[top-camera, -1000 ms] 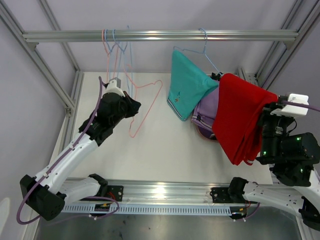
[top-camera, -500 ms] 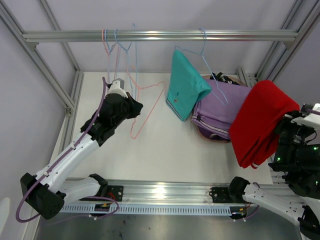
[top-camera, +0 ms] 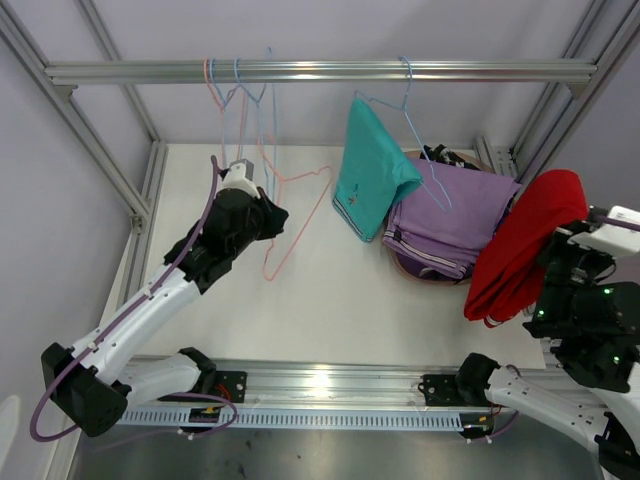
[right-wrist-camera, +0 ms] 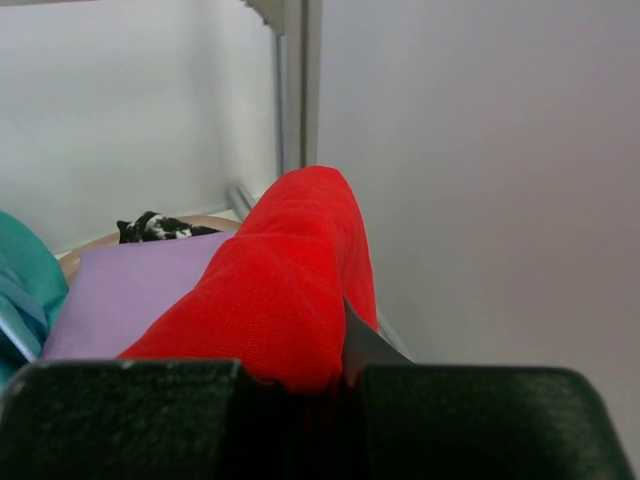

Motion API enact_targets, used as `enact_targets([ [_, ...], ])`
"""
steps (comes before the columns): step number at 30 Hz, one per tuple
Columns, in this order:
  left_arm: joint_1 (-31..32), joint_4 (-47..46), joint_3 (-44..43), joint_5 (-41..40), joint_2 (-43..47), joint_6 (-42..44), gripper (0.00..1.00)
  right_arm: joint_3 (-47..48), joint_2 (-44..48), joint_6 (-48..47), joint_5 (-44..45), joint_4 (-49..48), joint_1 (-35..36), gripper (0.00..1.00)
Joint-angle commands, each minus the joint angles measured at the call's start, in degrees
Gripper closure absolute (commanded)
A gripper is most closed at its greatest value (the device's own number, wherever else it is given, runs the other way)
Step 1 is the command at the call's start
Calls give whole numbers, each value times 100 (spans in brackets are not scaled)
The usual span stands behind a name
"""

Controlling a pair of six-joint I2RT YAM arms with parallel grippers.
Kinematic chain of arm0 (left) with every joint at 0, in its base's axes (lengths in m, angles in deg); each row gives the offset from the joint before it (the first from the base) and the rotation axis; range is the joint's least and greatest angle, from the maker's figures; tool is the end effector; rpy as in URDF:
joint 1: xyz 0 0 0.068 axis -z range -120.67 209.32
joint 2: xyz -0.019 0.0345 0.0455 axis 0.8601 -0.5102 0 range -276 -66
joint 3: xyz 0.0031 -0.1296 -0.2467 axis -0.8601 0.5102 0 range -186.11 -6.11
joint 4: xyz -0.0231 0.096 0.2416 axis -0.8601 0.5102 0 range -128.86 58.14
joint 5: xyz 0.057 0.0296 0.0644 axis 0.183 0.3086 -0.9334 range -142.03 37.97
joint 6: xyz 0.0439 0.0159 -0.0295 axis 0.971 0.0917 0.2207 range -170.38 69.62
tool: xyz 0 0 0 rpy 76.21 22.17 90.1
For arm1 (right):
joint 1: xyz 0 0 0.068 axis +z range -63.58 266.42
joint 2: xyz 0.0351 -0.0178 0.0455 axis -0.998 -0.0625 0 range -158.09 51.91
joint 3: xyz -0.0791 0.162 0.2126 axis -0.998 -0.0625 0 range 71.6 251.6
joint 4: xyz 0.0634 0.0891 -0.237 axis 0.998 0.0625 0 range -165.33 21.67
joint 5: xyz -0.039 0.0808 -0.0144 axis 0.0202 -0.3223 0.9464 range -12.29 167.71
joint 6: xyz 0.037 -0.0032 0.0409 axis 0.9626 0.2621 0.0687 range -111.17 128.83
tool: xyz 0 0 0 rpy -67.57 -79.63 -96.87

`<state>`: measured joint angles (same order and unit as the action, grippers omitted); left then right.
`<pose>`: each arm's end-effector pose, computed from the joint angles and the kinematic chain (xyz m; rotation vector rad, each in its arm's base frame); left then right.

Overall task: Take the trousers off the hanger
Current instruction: Place the trousers in the bin.

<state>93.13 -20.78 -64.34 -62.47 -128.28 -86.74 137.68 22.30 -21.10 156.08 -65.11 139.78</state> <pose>0.2077 -0.1308 0.3534 -0.1674 1.9964 -0.6238 0.0410 -0.0065 0.4766 0.2857 1.4686 -0.4280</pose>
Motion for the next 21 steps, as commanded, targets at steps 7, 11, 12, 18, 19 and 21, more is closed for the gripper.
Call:
enact_targets([
  [7,65,46,-373,-310,93,349,100,-1098,-967,1865,-1320,-666,-1466,100],
  [11,65,90,-434,-205,23,340,100,-773,-1503,3255,-2410,-38,-2821,100],
  [12,65,81,-425,-187,6,349,100,-677,-1704,3457,-2544,-72,-3092,100],
  [18,65,107,-469,-134,5,349,100,-255,-2549,3442,-3115,-406,-3516,100],
  [19,65,116,-469,-134,5,349,100,-193,-2803,3442,-3187,-433,-3552,100],
  [21,65,116,-460,-152,32,366,100,27,-3050,3415,-3362,-503,-3605,100],
])
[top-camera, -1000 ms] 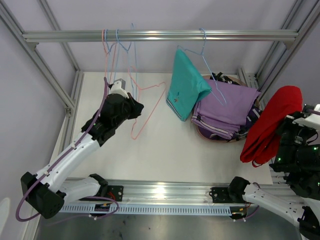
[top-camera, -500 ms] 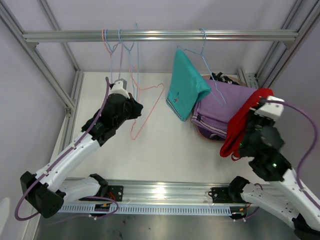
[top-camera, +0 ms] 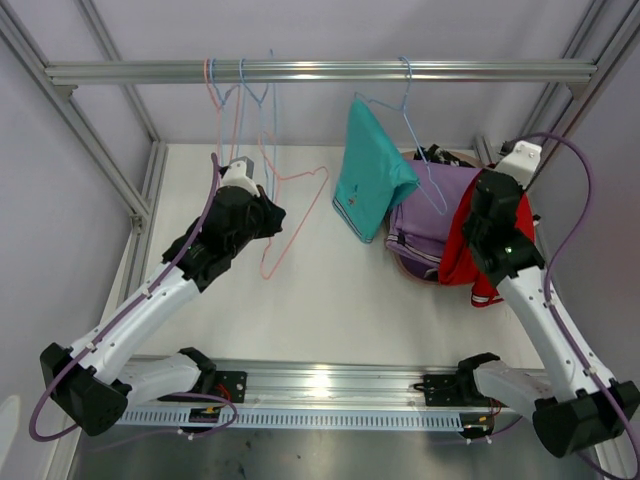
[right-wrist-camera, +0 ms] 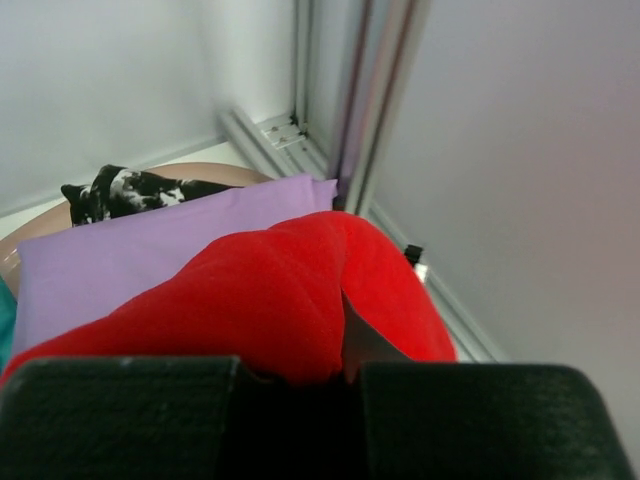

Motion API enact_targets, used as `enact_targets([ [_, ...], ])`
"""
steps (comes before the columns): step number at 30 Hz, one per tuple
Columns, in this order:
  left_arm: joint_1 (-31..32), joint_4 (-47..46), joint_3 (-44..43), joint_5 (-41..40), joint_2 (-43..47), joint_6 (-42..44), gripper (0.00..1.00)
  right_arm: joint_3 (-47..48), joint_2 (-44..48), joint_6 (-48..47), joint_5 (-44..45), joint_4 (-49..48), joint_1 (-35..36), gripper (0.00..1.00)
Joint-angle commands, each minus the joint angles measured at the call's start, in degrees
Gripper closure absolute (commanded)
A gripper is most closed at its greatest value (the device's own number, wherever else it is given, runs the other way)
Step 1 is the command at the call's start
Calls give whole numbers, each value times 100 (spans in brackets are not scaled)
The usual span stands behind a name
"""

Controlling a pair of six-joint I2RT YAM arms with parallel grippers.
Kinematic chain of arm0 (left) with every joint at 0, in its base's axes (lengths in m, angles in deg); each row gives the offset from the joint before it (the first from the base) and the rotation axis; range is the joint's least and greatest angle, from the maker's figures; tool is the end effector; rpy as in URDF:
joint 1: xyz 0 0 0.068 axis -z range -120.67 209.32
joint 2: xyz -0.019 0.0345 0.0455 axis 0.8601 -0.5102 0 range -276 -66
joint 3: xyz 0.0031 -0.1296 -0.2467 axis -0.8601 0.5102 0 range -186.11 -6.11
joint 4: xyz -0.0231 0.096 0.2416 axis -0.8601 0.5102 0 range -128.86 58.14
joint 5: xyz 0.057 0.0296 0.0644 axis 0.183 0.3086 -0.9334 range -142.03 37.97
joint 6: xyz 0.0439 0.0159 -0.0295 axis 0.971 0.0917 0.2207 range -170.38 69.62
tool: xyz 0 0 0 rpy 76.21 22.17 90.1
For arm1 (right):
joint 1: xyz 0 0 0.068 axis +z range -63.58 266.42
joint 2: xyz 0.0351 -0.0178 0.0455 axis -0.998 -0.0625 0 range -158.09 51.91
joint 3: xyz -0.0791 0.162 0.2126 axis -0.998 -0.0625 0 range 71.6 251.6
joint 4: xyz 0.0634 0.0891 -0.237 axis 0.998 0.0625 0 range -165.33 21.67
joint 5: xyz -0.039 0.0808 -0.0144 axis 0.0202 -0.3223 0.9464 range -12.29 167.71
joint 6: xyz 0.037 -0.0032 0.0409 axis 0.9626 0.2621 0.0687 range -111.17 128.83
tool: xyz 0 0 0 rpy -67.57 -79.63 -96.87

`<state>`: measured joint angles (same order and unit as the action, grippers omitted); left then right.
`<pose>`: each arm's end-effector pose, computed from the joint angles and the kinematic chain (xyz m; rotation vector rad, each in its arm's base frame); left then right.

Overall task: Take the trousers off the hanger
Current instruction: Place the trousers in the bin.

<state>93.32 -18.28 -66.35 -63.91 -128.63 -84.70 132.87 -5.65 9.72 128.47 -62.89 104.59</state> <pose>0.2072 -0.1304 0.3599 -0.1437 2.0026 -0.5723 0.2103 0.0385 0.4023 0.3952 1.6457 -0.5107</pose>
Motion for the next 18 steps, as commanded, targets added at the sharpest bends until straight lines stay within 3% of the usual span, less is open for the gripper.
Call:
enact_targets([
  [1,45,-133,-259,-25,84,163,100,586,-482,368,-655,-726,-147,100],
  [18,45,-107,-321,-86,120,260,100,1255,-2074,1088,-2061,-1516,-648,100],
])
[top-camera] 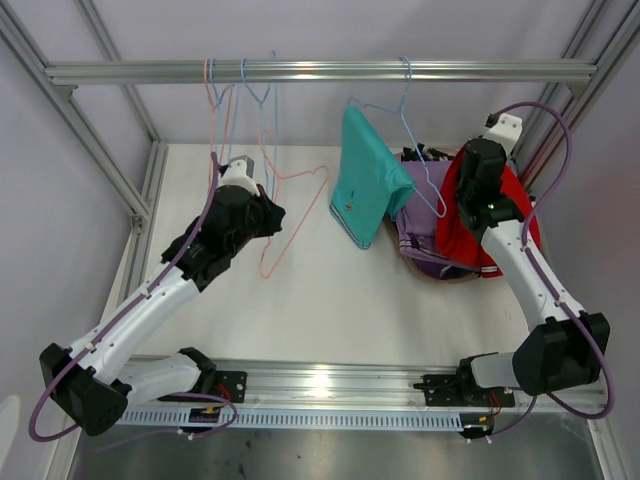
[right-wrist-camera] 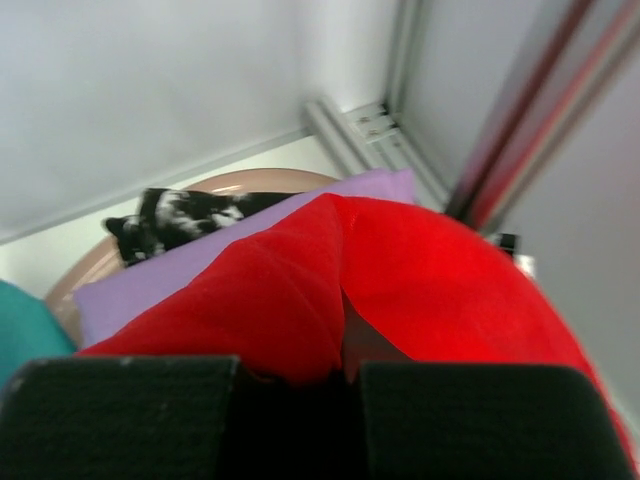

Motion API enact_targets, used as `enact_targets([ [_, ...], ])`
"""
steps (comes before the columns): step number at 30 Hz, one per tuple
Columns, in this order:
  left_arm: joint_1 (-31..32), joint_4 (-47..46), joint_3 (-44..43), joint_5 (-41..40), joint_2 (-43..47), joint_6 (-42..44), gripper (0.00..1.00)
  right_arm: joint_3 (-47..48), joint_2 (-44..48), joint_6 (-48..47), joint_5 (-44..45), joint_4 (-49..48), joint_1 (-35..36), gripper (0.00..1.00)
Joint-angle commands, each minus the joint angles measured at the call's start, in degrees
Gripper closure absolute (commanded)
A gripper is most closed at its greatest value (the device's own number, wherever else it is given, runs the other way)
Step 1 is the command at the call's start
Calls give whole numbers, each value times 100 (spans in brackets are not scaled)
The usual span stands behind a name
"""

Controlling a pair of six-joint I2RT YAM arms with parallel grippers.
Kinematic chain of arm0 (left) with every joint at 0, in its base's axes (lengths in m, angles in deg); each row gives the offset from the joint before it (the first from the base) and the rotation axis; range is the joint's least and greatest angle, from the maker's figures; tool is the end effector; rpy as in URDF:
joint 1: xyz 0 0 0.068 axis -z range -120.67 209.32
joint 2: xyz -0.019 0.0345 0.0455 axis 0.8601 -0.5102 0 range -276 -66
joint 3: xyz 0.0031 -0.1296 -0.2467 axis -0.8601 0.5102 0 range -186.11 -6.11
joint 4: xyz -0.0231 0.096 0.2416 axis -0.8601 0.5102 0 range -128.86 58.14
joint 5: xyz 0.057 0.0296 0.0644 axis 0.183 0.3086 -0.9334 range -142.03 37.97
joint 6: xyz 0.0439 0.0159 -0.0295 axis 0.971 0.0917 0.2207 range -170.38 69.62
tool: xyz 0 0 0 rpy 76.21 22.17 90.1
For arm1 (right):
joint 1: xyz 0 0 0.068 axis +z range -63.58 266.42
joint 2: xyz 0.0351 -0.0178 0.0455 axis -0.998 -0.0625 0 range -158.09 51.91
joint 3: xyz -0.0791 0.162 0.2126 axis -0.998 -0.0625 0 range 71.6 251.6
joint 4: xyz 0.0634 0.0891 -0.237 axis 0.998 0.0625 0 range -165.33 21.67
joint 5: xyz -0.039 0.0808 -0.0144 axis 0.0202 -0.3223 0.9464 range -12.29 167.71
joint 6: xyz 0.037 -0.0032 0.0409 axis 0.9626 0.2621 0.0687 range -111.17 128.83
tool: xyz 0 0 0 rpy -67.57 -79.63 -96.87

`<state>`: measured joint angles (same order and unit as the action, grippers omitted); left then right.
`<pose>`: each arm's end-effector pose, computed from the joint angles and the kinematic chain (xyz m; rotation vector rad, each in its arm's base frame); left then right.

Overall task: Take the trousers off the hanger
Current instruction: Place the trousers in the bin.

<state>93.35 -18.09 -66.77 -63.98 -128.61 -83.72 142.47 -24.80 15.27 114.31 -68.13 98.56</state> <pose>0.2069 -0.1303 0.3622 -0.1271 1.9976 -0.5630 0.3065 0.0431 0.3877 0.3631 1.7274 -0.3381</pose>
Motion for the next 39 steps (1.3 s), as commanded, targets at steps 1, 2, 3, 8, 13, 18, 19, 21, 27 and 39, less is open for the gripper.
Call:
enact_targets([
  [1,35,-126,-279,-89,117,161,100,252,-204,586,-724,-1054,-54,100],
  [2,34,-118,-271,-80,126,161,100,226,-248,622,-838,-1176,-45,100],
  [3,26,-126,-279,-80,117,161,100,191,-335,735,-882,-1247,-45,100],
  [8,26,-118,-297,-62,91,170,100,58,-687,938,-1155,-1633,-45,100],
  [13,26,-118,-297,-27,74,170,100,85,-1091,1105,-1304,-1792,-45,100],
  [18,-9,-118,-288,25,47,161,100,383,-1496,1070,-1533,-1591,-98,40],
  [19,-27,-118,-297,43,38,161,100,401,-1505,1053,-1542,-1556,-98,35],
  [21,-27,-100,-314,69,21,153,100,436,-1453,983,-1559,-1520,-98,19],
  [27,-27,-109,-315,78,38,153,100,524,-1120,929,-1612,-1300,-212,8],
  [39,-27,-100,-315,113,91,144,100,735,-530,1281,-2341,-949,-695,4],
])
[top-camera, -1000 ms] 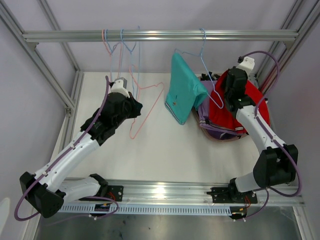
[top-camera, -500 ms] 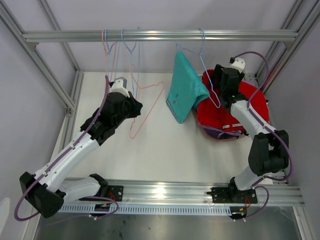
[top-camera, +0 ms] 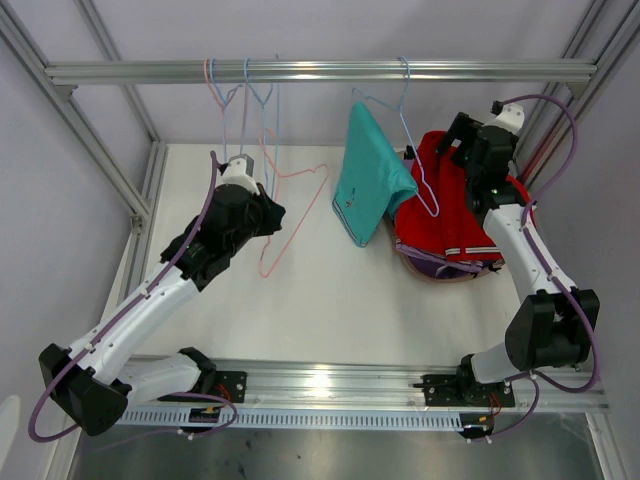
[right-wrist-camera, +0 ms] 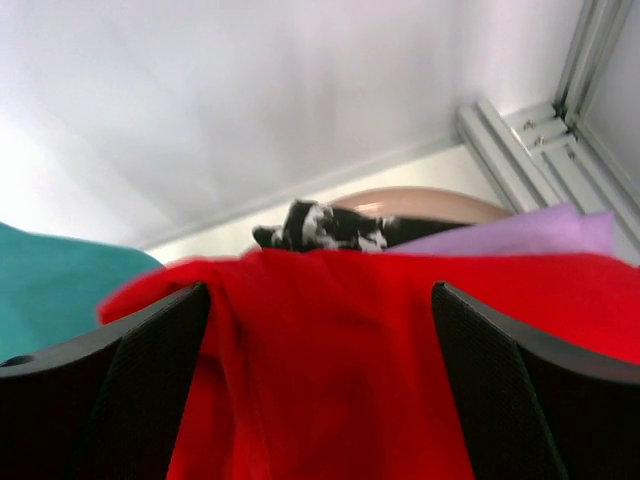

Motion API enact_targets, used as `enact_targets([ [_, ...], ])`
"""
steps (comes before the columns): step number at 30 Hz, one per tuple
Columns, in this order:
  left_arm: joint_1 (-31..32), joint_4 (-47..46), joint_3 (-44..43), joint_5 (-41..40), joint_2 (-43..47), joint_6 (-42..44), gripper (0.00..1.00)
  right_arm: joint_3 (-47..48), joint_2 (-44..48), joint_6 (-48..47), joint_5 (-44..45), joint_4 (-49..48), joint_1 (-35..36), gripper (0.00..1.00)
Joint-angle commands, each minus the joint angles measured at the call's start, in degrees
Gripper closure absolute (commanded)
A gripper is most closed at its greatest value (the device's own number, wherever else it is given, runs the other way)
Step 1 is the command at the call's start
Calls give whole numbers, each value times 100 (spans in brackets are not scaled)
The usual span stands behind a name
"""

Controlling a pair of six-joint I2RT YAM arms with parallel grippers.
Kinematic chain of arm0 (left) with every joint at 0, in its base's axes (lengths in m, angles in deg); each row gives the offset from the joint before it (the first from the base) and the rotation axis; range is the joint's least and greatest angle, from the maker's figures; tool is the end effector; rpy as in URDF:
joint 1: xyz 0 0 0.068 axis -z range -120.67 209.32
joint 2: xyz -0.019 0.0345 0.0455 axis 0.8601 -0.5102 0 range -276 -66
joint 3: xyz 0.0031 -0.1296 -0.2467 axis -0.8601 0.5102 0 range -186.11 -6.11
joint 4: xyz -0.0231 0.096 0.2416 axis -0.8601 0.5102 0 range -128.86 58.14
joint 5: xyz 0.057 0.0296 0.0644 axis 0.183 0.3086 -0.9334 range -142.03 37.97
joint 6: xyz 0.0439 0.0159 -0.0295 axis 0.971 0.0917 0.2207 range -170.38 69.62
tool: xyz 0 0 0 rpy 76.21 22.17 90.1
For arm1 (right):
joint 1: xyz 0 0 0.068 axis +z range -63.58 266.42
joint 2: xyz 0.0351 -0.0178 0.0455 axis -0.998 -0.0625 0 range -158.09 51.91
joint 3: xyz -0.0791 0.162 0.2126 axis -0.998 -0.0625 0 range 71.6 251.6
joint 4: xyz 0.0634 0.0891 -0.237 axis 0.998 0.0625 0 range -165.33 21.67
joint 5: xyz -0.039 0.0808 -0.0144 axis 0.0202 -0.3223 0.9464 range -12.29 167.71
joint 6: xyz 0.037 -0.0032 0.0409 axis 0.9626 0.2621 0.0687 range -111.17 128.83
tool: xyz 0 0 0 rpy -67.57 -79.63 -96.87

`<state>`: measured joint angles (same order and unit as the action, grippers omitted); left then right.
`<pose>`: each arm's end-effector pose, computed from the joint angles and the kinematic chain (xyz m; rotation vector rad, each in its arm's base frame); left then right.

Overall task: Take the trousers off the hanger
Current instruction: Place the trousers in the bin.

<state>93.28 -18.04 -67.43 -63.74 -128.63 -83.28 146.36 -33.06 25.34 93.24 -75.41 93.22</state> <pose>0.2070 -0.1301 0.3660 -0.1188 1.9884 -0.5665 0.3547 0.0323 0.3789 0.3430 1.7073 0.0616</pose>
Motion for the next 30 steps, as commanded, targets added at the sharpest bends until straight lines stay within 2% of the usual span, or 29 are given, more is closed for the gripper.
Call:
enact_targets([
  [1,-29,-113,-249,98,93,109,100,364,349,334,-557,-186,-232,4],
  [12,-29,-104,-258,133,128,91,100,162,525,203,-595,-115,-312,4],
  [23,-21,-131,-231,186,163,100,100,-1920,139,449,-498,-985,-303,5],
  [30,-20,-122,-249,168,120,118,100,-1765,243,414,-454,-837,-303,5],
])
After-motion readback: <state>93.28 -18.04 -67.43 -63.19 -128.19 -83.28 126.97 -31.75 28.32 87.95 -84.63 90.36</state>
